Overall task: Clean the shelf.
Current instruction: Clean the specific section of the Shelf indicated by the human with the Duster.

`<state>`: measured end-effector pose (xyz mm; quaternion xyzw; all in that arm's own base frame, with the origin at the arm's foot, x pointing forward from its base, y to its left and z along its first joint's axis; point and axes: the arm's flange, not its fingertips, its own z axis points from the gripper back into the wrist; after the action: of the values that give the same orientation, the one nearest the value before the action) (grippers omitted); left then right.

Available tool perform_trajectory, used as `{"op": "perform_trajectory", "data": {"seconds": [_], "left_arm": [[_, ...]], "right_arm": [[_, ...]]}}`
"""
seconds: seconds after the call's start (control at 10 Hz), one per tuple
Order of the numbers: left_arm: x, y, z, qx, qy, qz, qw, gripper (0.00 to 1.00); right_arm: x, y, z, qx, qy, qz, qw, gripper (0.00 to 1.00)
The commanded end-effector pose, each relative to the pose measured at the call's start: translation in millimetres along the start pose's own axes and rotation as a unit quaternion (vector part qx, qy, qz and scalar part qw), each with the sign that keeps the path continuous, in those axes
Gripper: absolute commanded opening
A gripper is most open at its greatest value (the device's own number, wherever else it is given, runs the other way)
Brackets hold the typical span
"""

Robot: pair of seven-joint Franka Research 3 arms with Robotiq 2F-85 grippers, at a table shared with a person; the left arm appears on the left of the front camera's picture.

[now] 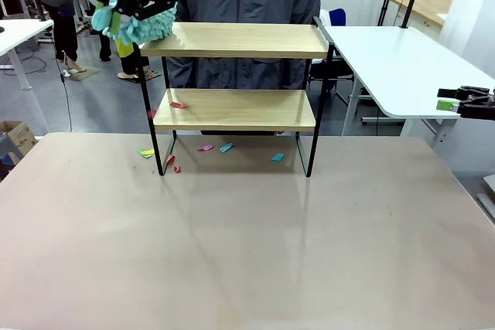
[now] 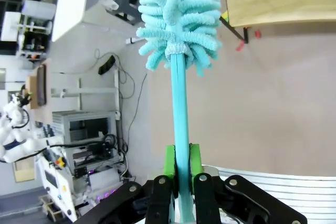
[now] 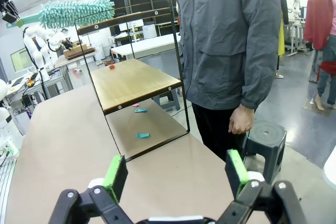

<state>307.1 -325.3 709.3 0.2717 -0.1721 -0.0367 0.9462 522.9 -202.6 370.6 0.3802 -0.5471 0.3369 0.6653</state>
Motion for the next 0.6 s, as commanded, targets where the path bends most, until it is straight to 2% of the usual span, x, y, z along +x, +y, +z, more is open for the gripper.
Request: {"op": "perform_trajectory", "data": {"seconds": [0.0, 0.1, 0.2, 0.3, 0.5], "left_arm": [[-0.9, 6.8, -8.5, 0.003, 0.03, 0.011, 0.999, 0.13], [-0.9, 6.8, -8.5, 0.003, 0.03, 0.011, 0.999, 0.13], [0.8, -0.2, -3.6, 0.002, 0.008, 0.0, 1.0, 0.13], [-3.0, 7.5, 5.7, -0.063, -0.047, -0.018, 0.997, 0.13], [-15.3, 25.8, 10.8, -0.134, -0.086, -0.042, 0.986, 0.13]], "right_arm": [[3.9, 1.0, -1.2, 0.0, -0.001, 0.003, 1.0, 1.0], [3.9, 1.0, -1.2, 0.0, -0.001, 0.003, 1.0, 1.0], [3.9, 1.0, -1.2, 0.0, -0.001, 0.003, 1.0, 1.0], [3.9, 1.0, -1.2, 0.0, -0.001, 0.003, 1.0, 1.0], [3.9, 1.0, -1.2, 0.0, -0.001, 0.003, 1.0, 1.0]]}}
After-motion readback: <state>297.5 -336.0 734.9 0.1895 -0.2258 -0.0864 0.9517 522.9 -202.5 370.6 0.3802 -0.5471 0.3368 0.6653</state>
